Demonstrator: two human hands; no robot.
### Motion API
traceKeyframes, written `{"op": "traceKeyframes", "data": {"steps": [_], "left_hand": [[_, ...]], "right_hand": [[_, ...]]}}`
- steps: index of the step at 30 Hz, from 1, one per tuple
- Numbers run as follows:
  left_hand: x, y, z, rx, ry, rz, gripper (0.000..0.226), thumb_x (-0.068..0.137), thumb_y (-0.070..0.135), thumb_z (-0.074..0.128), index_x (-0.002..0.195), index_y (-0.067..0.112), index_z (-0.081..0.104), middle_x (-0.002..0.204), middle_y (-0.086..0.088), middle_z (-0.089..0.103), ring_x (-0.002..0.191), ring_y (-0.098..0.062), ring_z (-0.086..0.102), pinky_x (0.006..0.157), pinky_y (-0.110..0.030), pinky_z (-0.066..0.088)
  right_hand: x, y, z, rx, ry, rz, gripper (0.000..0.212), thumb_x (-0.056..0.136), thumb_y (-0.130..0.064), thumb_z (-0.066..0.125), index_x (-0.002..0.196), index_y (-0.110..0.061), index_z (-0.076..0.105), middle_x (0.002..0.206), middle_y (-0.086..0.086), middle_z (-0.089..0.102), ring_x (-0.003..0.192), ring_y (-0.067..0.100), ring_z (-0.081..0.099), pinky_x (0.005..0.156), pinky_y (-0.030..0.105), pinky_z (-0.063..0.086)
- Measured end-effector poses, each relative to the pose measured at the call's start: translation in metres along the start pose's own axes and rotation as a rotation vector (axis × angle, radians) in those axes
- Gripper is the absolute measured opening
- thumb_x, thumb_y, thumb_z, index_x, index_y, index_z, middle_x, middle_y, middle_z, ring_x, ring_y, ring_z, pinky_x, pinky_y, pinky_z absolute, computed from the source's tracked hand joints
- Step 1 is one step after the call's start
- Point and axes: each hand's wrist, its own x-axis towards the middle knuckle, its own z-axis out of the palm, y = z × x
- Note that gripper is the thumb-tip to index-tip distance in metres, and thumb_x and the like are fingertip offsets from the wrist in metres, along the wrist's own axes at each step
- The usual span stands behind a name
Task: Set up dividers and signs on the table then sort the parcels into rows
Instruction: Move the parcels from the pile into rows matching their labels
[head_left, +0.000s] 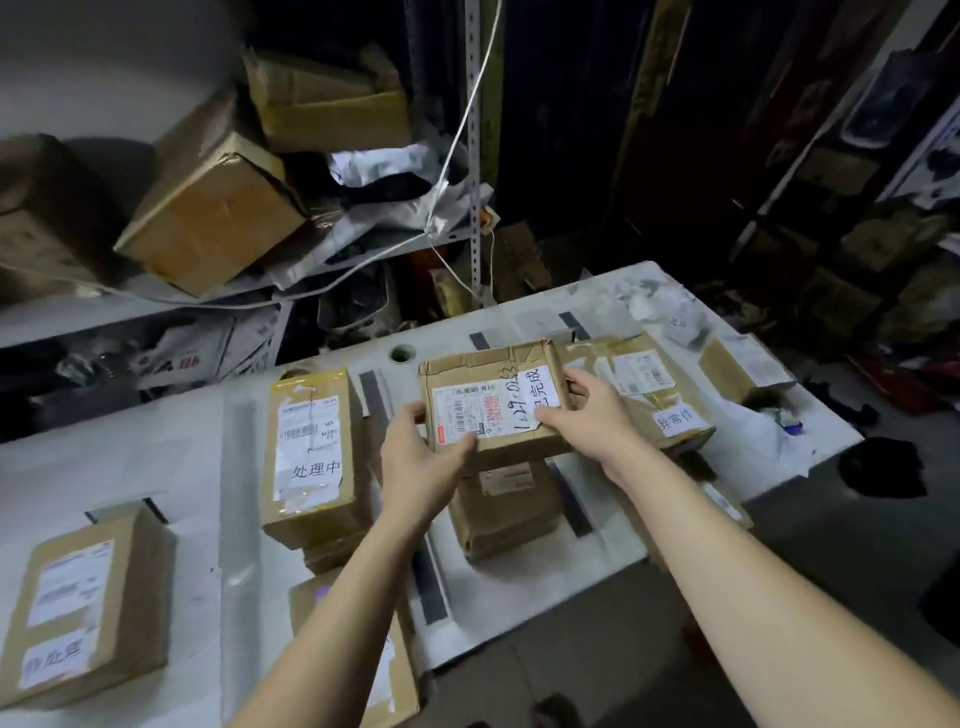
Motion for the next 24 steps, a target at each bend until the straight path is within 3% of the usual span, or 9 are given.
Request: {"op": "traceKeyframes", "data": {"steps": [2,4,6,8,10,14,16,19,24], "left_hand": [[0.007,-0.004,0.006,0.037,0.03,-0.046,0.065,0.082,0.031,0.084,0.137,0.018,0.052,0.133,0.002,0.06,0.12,-0.014,0.059,0.097,-0.033,0.055],[0.01,-0.007,0.011,0.068,0.051,-0.104,0.066,0.083,0.029,0.084,0.139,0.017,0.051,0.135,0.0,0.059,0.12,-0.014,0.058,0.091,-0.025,0.051],[0.009,-0.01,0.017,0.105,0.055,-0.155,0.067,0.084,0.029,0.083,0.141,0.016,0.05,0.136,-0.002,0.06,0.121,-0.015,0.058,0.086,-0.019,0.048],[0.006,-0.011,0.023,0.15,0.054,-0.175,0.069,0.085,0.032,0.082,0.143,0.014,0.05,0.137,-0.003,0.06,0.121,-0.015,0.057,0.09,-0.022,0.048],[0.004,-0.01,0.028,0.209,0.055,-0.167,0.066,0.086,0.034,0.08,0.142,0.012,0.052,0.133,-0.002,0.06,0.116,-0.012,0.054,0.096,-0.027,0.046],[0.0,0.0,0.028,0.357,0.048,-0.133,0.054,0.088,0.035,0.077,0.133,0.011,0.059,0.117,-0.002,0.058,0.104,-0.013,0.054,0.088,-0.025,0.041],[0.001,0.006,0.022,0.451,0.044,-0.102,0.051,0.088,0.038,0.075,0.13,0.014,0.059,0.113,0.0,0.056,0.107,-0.018,0.057,0.087,-0.028,0.044],[-0.001,0.019,0.003,0.624,0.063,-0.043,0.054,0.091,0.047,0.067,0.135,0.018,0.053,0.125,0.001,0.055,0.114,-0.021,0.057,0.087,-0.033,0.049],[-0.011,0.031,-0.051,0.879,0.097,-0.037,0.07,0.092,0.058,0.058,0.147,0.017,0.045,0.146,-0.001,0.052,0.13,-0.023,0.052,0.096,-0.039,0.049]], "right_hand": [[0.02,0.005,0.004,-0.027,-0.063,-0.01,0.066,0.089,-0.013,0.076,0.148,-0.024,0.048,0.134,-0.003,0.063,0.119,0.013,0.056,0.092,0.031,0.054],[0.036,0.011,0.007,-0.055,-0.137,-0.018,0.063,0.09,-0.013,0.076,0.146,-0.024,0.05,0.137,-0.002,0.062,0.119,0.012,0.055,0.09,0.027,0.048],[0.047,0.019,0.006,-0.096,-0.205,-0.032,0.059,0.091,-0.014,0.075,0.144,-0.022,0.052,0.138,-0.002,0.062,0.119,0.01,0.054,0.082,0.017,0.043],[0.056,0.03,0.004,-0.134,-0.248,-0.037,0.057,0.092,-0.014,0.073,0.144,-0.019,0.051,0.138,-0.001,0.062,0.107,0.005,0.05,0.064,0.006,0.036],[0.062,0.04,0.002,-0.156,-0.262,-0.037,0.059,0.093,-0.016,0.073,0.147,-0.017,0.049,0.139,0.0,0.062,0.103,0.004,0.048,0.056,0.005,0.033],[0.066,0.043,0.002,-0.27,-0.27,-0.098,0.052,0.092,-0.019,0.073,0.141,-0.017,0.054,0.134,-0.001,0.064,0.103,0.005,0.05,0.062,0.008,0.034],[0.066,0.035,0.003,-0.365,-0.222,-0.172,0.047,0.091,-0.021,0.072,0.136,-0.019,0.057,0.131,0.001,0.063,0.108,0.011,0.053,0.078,0.019,0.043],[0.066,0.016,0.009,-0.589,-0.168,-0.353,0.058,0.09,-0.031,0.071,0.143,-0.02,0.05,0.14,0.002,0.056,0.127,0.026,0.049,0.101,0.04,0.044],[0.048,-0.028,0.034,-0.758,-0.186,-0.582,0.059,0.092,-0.034,0.065,0.147,-0.023,0.045,0.146,-0.001,0.05,0.132,0.022,0.043,0.102,0.042,0.044]]}}
